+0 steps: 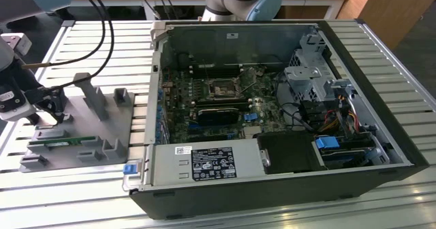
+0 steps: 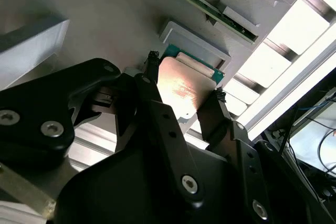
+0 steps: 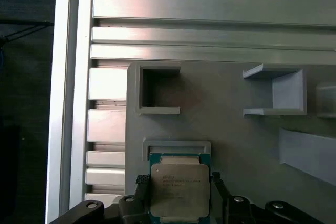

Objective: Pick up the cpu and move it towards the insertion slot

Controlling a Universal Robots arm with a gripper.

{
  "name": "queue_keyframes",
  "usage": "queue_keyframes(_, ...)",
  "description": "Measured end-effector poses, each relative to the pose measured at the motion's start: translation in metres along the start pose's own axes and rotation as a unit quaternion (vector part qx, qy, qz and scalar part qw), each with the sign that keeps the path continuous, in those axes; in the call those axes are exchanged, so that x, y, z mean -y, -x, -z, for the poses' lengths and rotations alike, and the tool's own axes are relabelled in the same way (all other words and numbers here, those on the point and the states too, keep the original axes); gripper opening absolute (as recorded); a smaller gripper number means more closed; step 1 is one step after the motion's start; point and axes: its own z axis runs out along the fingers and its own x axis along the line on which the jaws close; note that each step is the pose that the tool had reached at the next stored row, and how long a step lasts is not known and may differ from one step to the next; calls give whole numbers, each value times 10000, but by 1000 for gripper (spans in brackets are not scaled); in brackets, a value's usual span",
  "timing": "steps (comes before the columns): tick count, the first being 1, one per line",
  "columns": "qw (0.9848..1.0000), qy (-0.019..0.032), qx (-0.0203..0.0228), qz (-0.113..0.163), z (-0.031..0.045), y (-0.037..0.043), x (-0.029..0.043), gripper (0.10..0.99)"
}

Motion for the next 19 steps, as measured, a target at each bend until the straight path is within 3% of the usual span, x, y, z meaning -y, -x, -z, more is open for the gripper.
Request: queue_keyframes(19, 10000, 0, 0, 0, 138, 0, -5, 545)
